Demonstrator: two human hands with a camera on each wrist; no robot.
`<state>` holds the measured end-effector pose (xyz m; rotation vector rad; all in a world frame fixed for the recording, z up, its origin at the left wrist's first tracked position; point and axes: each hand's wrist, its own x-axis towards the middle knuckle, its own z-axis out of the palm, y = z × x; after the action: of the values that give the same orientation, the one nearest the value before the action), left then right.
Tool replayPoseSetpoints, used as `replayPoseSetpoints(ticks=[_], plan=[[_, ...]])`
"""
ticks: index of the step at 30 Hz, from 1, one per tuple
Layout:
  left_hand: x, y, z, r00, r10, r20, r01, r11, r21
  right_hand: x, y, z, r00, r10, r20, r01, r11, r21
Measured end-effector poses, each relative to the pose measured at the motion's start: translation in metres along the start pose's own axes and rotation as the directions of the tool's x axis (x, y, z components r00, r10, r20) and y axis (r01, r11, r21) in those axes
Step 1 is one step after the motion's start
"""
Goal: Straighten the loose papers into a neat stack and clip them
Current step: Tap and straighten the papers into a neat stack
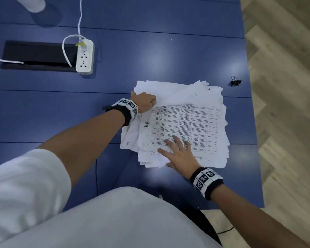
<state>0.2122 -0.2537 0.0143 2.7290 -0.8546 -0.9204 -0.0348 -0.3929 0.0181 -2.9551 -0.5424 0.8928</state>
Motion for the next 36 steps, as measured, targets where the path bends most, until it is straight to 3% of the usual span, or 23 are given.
replayPoseSetpoints(ticks=[3,7,11,17,21,24,29,33,34,36], plan=[[0.0,0.002,-0.009,0.999,-0.038,-0.011,0.038,0.996,0.077,0.006,0.001,-0.005,0.999,-0.033,0.033,0.034,0.999,-0.029],[0.02,0.01,-0.015,0.983,0.036,-0.18,-0.035,0.999,0.005,-0.006,0.003,0.0,0.996,-0.046,0.07,0.052,0.995,-0.088],[0.051,0.031,-0.02,0.982,0.143,-0.122,-0.141,0.99,0.021,-0.025,0.011,0.016,0.998,0.001,0.069,0.009,0.991,-0.133],[0.078,0.062,-0.015,0.993,0.08,-0.09,-0.071,0.992,0.1,-0.054,0.037,0.035,0.97,0.182,0.161,-0.169,0.981,-0.091],[0.077,0.091,0.0,0.976,0.217,-0.026,-0.214,0.972,0.097,-0.052,0.071,0.029,0.944,0.316,0.098,-0.313,0.949,-0.047],[0.068,0.113,0.011,0.96,0.279,0.025,-0.28,0.946,0.163,-0.046,0.084,0.026,0.946,0.3,0.123,-0.297,0.954,-0.047],[0.062,0.109,0.007,0.99,0.133,0.057,-0.141,0.975,0.173,-0.062,0.078,0.031,0.945,0.29,0.149,-0.298,0.954,0.039],[0.055,0.109,0.01,0.995,0.05,0.082,-0.068,0.969,0.236,-0.079,0.065,0.026,0.968,0.159,0.195,-0.195,0.964,0.182],[0.052,0.111,0.009,0.996,0.029,0.085,-0.049,0.969,0.243,-0.08,0.062,0.023,0.972,0.17,0.162,-0.197,0.966,0.169],[0.048,0.116,0.007,0.996,-0.006,0.092,-0.017,0.967,0.254,-0.078,0.054,0.021,0.947,0.208,0.244,-0.246,0.959,0.138]])
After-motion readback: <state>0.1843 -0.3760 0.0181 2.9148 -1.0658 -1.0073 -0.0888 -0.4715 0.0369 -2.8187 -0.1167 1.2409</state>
